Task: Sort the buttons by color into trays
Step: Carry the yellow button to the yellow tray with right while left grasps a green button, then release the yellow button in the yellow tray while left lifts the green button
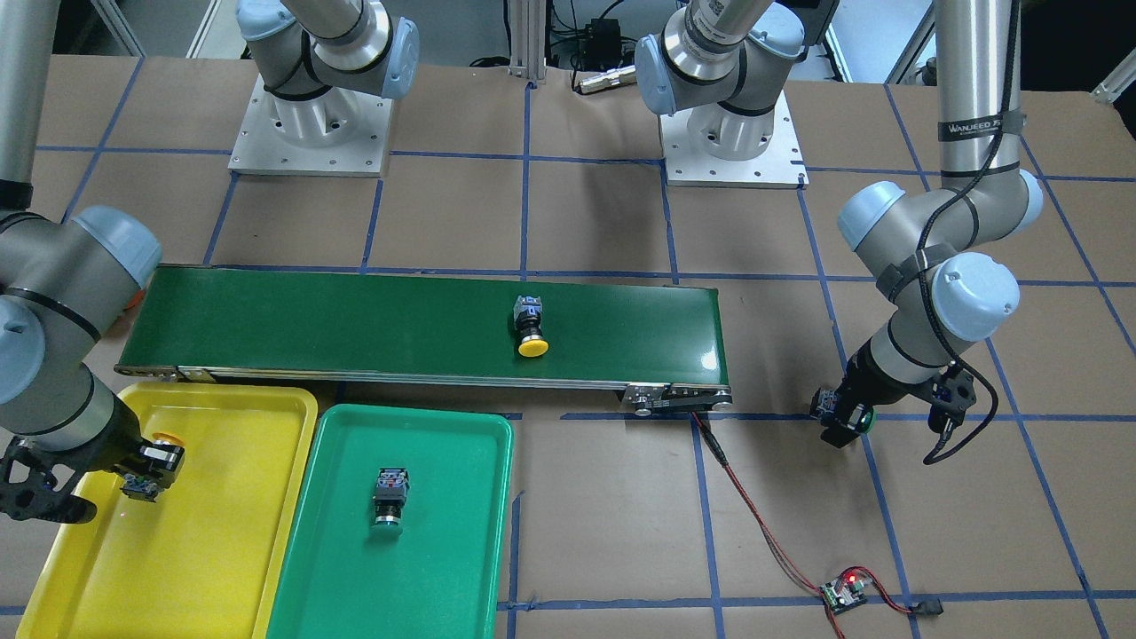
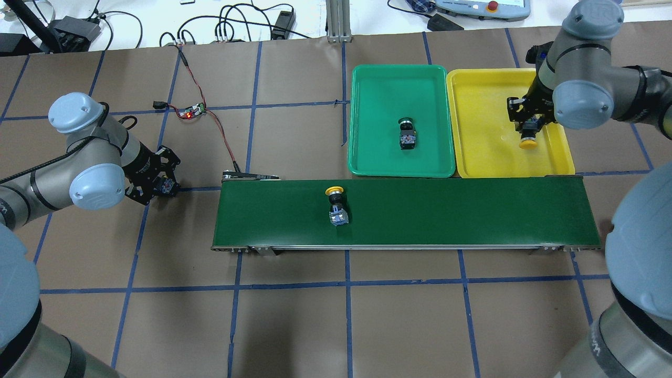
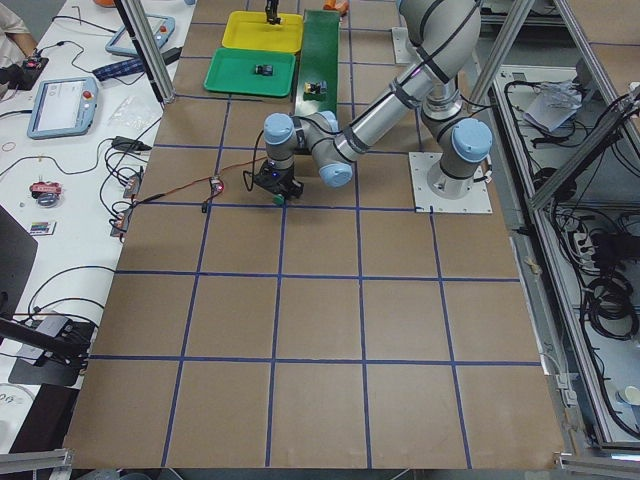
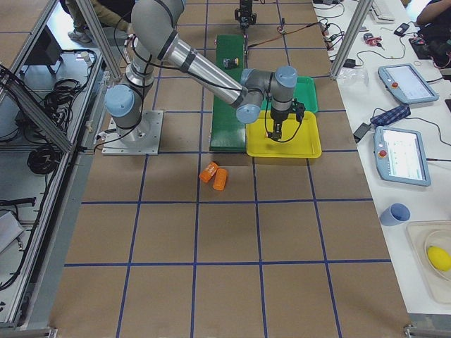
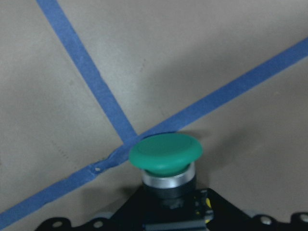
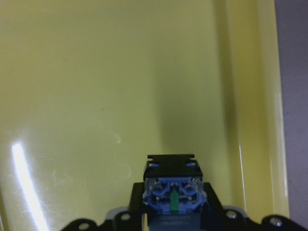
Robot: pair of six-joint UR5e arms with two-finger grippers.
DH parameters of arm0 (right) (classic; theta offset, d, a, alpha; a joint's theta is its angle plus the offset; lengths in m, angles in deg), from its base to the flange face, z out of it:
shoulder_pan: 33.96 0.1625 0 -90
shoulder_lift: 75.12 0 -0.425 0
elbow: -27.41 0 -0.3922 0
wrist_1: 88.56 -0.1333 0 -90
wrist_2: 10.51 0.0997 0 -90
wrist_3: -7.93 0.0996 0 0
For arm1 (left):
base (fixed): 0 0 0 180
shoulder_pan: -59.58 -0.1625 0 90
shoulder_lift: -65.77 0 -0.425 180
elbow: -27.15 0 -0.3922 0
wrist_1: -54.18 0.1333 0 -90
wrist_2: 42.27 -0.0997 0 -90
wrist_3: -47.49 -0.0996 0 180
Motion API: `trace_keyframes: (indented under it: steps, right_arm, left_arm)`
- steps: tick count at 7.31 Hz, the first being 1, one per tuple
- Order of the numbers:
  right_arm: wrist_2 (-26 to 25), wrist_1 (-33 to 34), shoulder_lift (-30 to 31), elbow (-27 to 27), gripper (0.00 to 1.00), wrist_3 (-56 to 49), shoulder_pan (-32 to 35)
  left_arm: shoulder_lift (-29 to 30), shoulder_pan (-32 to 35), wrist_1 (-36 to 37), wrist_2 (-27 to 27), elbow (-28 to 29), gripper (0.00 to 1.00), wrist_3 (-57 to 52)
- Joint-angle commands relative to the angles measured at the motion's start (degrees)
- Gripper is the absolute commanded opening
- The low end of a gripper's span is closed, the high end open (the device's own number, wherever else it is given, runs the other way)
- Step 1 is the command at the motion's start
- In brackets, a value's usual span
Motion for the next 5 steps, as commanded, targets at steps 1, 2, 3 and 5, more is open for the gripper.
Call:
trace_keyframes:
  steps: [1,2,3,5]
  right_arm:
    - [-0.1,0.2,-0.4,-0.2,1.0,0.0,-0.3]
    - [0.1,0.1,0.1,-0.2,1.0,0.0,-0.3]
    - [0.5,-0.1,1.6,-0.3,1.0,0.0,-0.3]
    - [0.7,-7.7,7.8,-0.8,1.0,0.1,0.1]
  left_arm:
    - [-5.5,0.2,-4.8,-0.2,-0.4,0.01,-12.5]
    - [-8.1,0.6,-6.3,0.4,-0.7,0.06,-20.9]
    - [-10.4,2.1,-7.5,2.4,-1.9,0.09,-30.3]
    - [-14.1,8.5,-6.6,2.2,-2.6,0.18,-43.7]
